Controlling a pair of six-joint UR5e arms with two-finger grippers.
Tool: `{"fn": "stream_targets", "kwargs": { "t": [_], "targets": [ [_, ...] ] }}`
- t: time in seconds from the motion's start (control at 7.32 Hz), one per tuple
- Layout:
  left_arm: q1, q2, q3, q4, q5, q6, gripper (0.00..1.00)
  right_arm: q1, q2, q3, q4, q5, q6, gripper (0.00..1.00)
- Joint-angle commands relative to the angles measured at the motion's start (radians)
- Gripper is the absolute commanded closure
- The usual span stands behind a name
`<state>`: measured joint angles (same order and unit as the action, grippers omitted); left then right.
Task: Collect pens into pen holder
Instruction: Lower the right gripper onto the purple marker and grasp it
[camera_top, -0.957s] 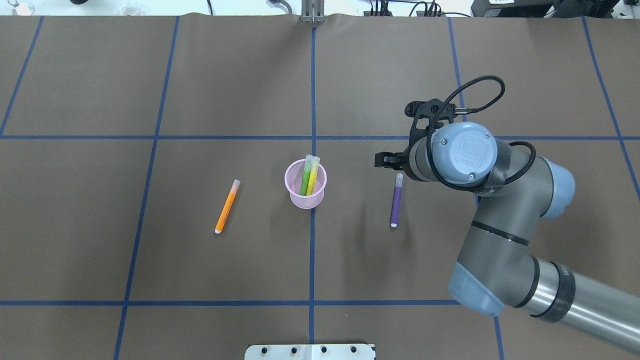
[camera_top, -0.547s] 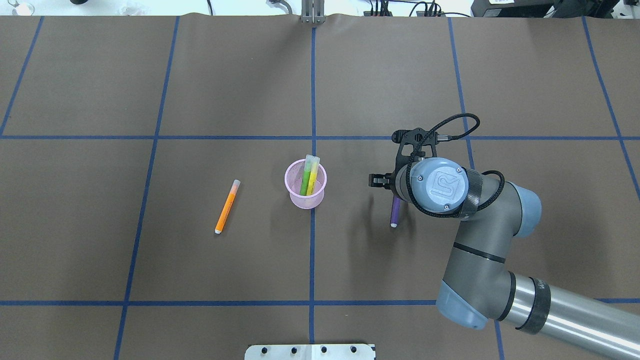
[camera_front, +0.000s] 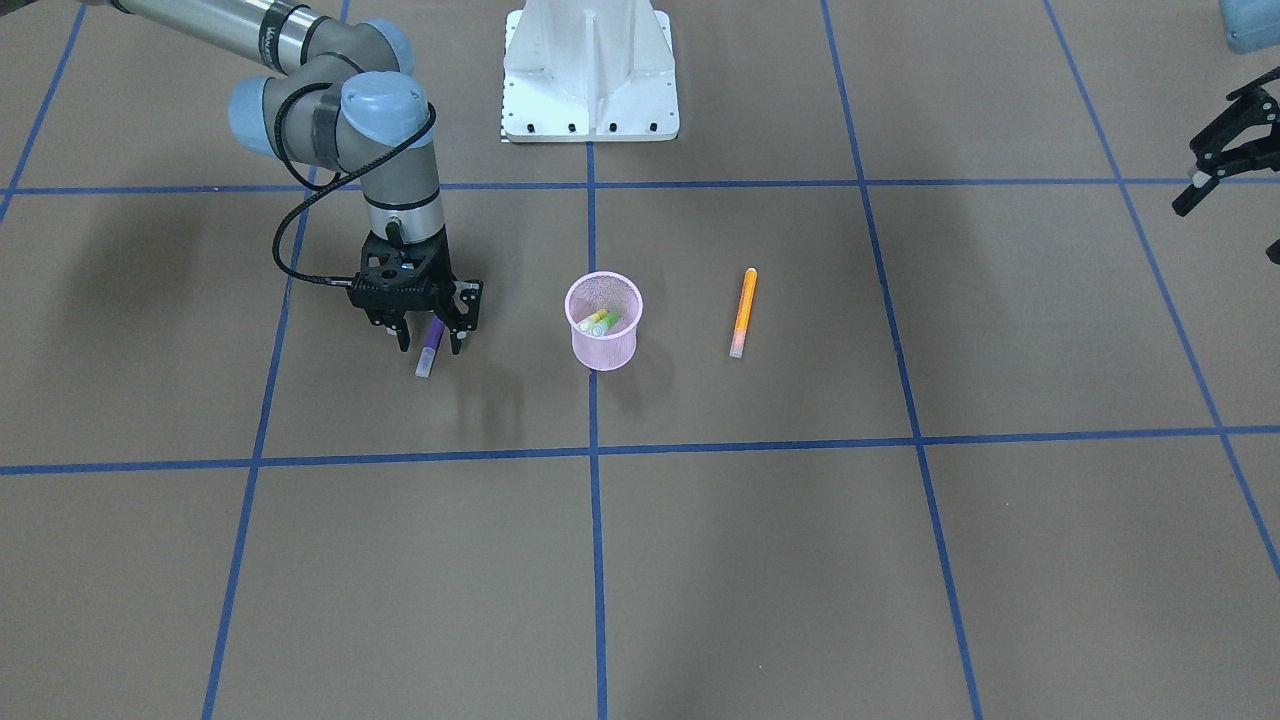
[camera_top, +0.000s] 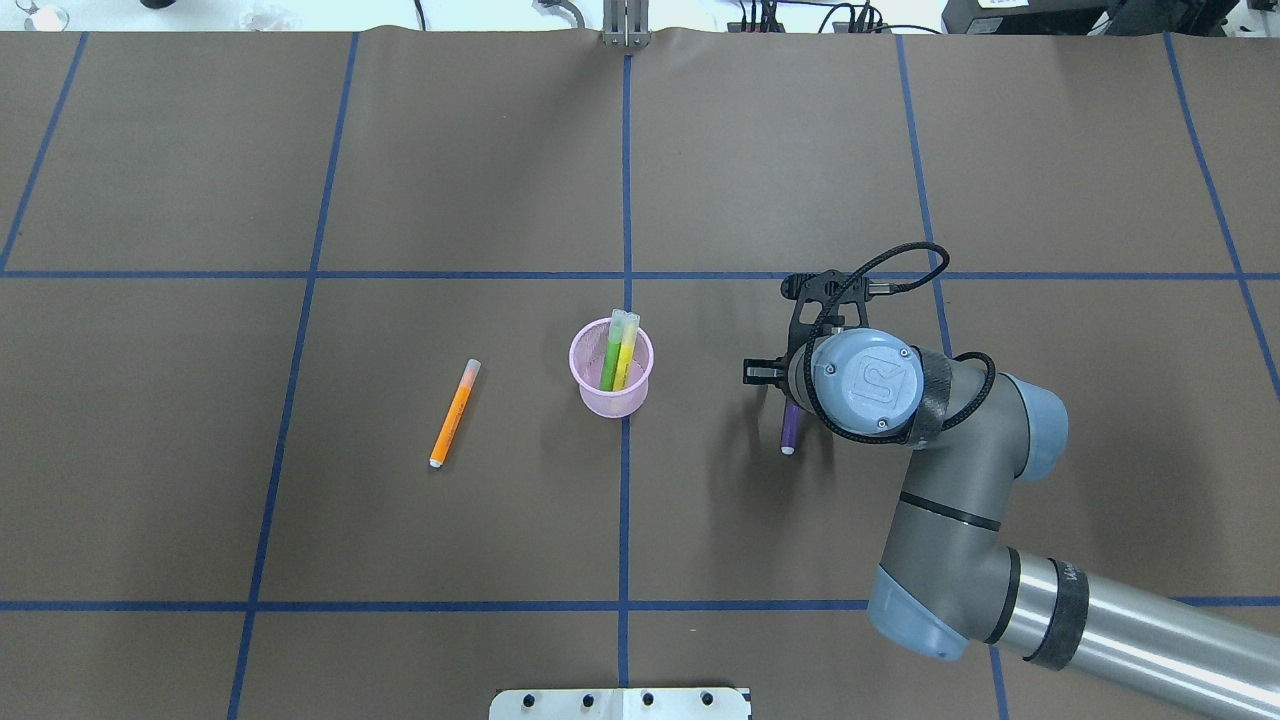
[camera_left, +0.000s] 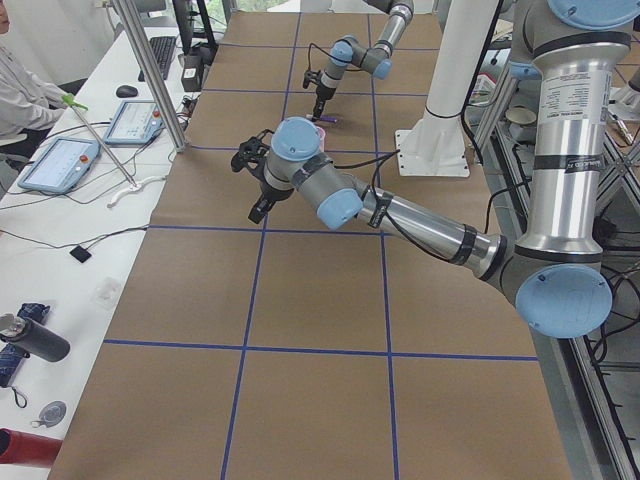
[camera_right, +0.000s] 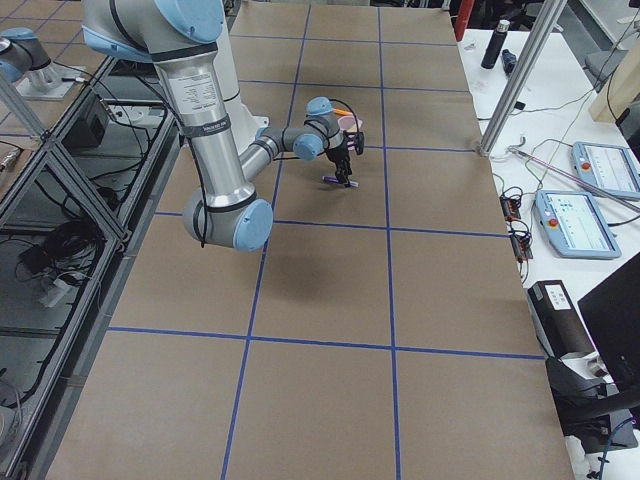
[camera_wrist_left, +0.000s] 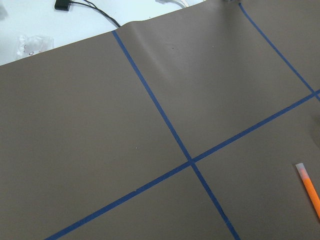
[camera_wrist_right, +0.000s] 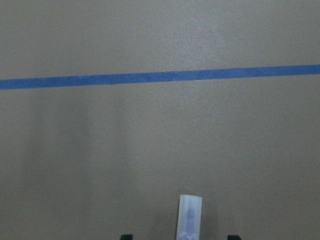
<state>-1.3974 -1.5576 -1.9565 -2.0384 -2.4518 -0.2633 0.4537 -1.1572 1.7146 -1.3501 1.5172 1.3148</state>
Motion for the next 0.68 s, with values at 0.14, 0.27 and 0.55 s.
{"fn": "stream_targets", "kwargs": {
  "t": [0.14,0.27,0.55],
  "targets": [
    [0.0,0.014,-0.009,-0.002,0.013,0.001,0.0,-0.006,-0.004,-0.003,-0.007,0.0,0.001,0.51],
    [0.0,0.014,-0.009,-0.002,0.013,0.001,0.0,-0.006,-0.004,-0.003,-0.009,0.0,0.001,0.61],
    [0.0,0.016,-0.01,-0.002,0.013,0.001,0.0,-0.006,-0.002,0.002,-0.03,0.003,0.0,0.97]
  ]
}}
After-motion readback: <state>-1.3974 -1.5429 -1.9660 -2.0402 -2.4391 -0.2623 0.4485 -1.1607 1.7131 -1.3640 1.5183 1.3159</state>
